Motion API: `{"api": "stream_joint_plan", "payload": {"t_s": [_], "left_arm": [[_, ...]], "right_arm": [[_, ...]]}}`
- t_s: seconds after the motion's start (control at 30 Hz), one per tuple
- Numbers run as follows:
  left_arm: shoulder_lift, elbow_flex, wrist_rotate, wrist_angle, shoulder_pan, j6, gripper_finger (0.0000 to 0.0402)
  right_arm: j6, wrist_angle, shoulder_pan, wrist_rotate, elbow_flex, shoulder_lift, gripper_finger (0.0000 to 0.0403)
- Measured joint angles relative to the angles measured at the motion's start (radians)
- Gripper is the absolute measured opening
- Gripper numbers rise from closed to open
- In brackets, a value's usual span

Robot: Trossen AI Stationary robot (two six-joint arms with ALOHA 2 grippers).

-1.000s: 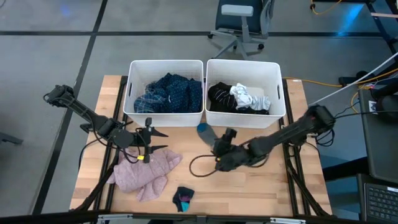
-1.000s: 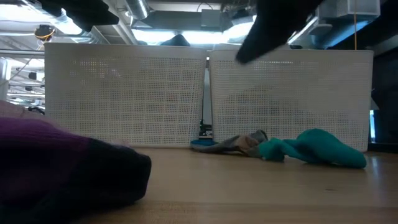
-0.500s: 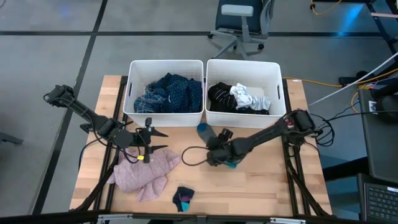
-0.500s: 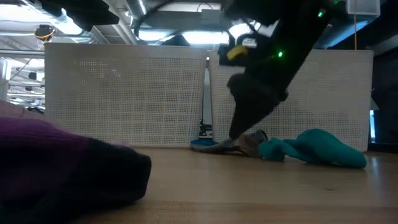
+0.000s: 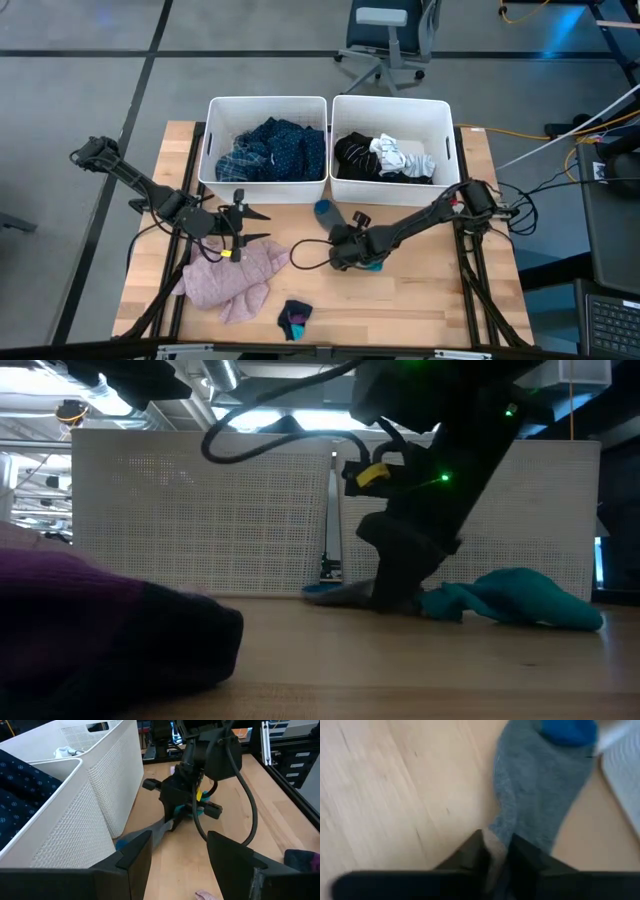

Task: Sort clothes
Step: Put the gray sock into the left white bin

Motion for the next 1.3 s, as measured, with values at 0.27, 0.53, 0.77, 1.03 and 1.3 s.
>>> {"api": "stream_joint_plan", "payload": {"t_s": [0.27, 0.53, 0.77, 1.03, 1.3], "left_arm": [[0.007, 0.000, 0.000, 0.001, 0.000, -0.009, 0.0180], [0.096, 0.000, 0.019, 0.069, 0.000, 0.054, 0.0180], [0.239, 0.000, 0.024, 0.175, 0.000, 0.214, 0.0180], [0.375, 0.001, 0.079, 0.387, 0.000, 0.320, 0.0180], [0.494, 0.074, 0.079, 0.380, 0.002, 0.321, 0.0180]], "right_arm": [[-0.109, 0.131, 0.026, 0.036, -0.001, 0.000, 0.0038], [-0.233, 0.153, 0.099, 0.139, 0.067, -0.005, 0.0010], [-0.293, 0.147, 0.137, 0.174, 0.165, -0.008, 0.0030], [-0.285, 0.145, 0.143, 0.182, 0.178, -0.008, 0.0010], [-0.260, 0.146, 0.143, 0.183, 0.178, -0.008, 0.0023]]}}
